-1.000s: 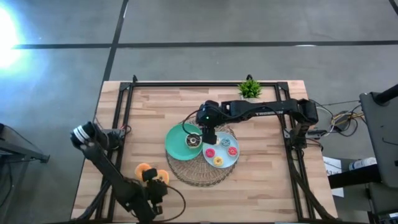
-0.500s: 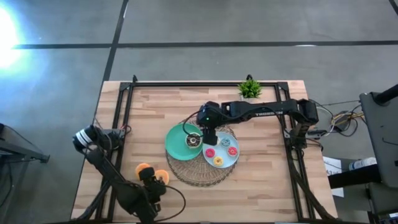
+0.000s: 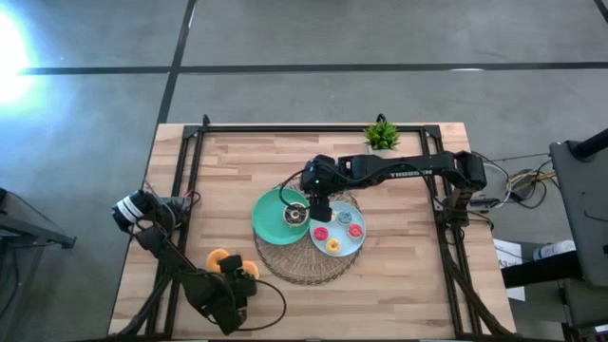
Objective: Pick & Place donuts
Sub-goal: Put the big pink donut on the green plate
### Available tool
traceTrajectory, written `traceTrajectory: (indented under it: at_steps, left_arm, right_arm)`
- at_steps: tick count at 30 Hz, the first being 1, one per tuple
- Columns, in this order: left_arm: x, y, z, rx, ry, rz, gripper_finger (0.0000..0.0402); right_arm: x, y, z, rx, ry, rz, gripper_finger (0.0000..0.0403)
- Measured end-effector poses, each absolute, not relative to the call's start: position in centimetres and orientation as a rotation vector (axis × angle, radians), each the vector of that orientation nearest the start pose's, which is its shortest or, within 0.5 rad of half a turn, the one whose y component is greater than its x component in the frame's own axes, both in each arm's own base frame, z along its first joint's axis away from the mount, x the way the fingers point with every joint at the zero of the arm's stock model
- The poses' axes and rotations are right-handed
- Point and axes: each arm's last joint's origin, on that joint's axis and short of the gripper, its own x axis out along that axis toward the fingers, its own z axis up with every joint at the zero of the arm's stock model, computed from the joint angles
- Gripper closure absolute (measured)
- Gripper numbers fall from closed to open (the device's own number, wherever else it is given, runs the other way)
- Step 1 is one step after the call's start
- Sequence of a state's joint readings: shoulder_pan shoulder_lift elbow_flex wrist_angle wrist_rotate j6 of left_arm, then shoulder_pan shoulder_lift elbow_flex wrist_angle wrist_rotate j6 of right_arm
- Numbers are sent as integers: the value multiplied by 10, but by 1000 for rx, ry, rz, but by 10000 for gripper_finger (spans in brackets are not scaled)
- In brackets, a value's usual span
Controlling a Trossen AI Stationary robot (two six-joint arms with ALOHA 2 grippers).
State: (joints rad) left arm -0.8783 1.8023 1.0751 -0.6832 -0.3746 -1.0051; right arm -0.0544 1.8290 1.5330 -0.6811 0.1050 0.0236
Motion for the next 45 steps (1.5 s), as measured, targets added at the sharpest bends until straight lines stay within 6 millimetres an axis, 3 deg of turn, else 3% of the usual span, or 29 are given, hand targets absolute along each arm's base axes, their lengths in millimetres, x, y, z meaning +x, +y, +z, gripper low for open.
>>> traceTrajectory:
  at_steps: [6, 14, 21, 24, 27, 29, 34, 45]
  left_arm:
    - [213, -226, 147, -99, 1195, 293, 267]
    - [219, -217, 161, -188, 1190, 323, 390]
    - [210, -201, 224, -420, 1027, 192, 399]
    - [206, -184, 258, -619, 853, 77, 400]
    - [201, -161, 280, -758, 639, 10, 400]
    - [197, -145, 284, -793, 552, 15, 400]
    - [194, -121, 276, -761, 535, 54, 401]
    - [223, -81, 286, -726, 469, 0, 401]
  right_arm:
    - [393, -24, 265, 15, 973, -168, 225]
    - [392, -23, 267, -5, 964, -108, 225]
    - [387, -2, 278, -138, 909, 260, 236]
    - [388, 12, 281, -235, 868, 337, 242]
    - [391, 27, 285, -294, 800, 381, 246]
    - [394, 35, 289, -302, 743, 389, 247]
    - [399, 43, 305, -319, 639, 391, 236]
    - [401, 52, 311, -479, 601, 369, 135]
